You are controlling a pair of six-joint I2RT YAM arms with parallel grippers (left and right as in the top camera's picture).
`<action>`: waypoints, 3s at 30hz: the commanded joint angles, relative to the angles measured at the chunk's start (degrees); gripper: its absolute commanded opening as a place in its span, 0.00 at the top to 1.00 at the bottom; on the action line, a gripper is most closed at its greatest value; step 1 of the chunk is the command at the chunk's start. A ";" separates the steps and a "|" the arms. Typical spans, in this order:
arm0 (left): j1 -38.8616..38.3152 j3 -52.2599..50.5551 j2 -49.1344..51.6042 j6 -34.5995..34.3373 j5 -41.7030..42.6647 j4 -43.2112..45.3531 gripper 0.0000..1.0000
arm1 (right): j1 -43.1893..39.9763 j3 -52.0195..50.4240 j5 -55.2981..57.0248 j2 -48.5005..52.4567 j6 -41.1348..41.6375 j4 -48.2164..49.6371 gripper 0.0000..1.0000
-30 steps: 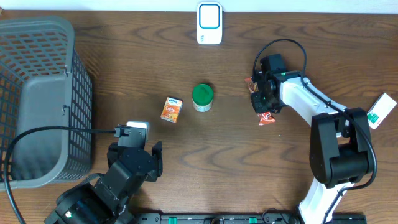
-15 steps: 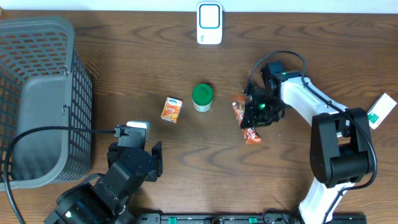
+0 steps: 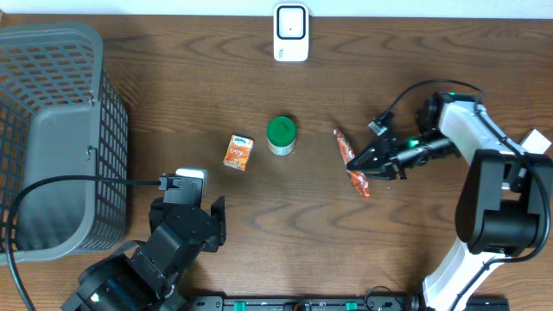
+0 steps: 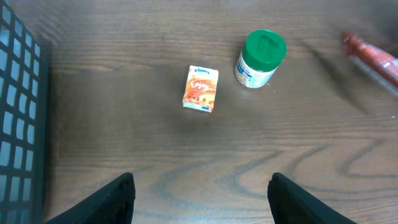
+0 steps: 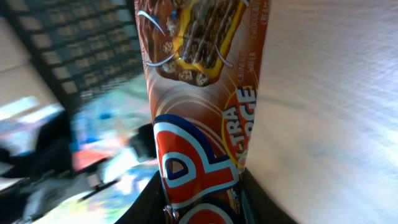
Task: Scan the item barcode
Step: 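Lift the Top bar and swing it toward the centre near the bottle, then reach the left gripper to the Top bar's end and grasp it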
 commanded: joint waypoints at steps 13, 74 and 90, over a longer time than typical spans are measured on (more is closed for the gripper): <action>0.07 -0.07 -0.07 0.35 -0.76 -0.09 0.31 | -1.14 0.81 -9.70 0.37 -26.80 -15.19 0.84; 0.07 -0.07 -0.07 0.35 -0.76 -0.09 0.31 | 15.32 -6.03 -2.60 0.48 -9.66 14.29 0.89; 0.09 -0.07 -0.07 0.35 -3.17 3.23 0.31 | 15.32 -12.61 -3.74 0.48 -9.92 9.20 0.86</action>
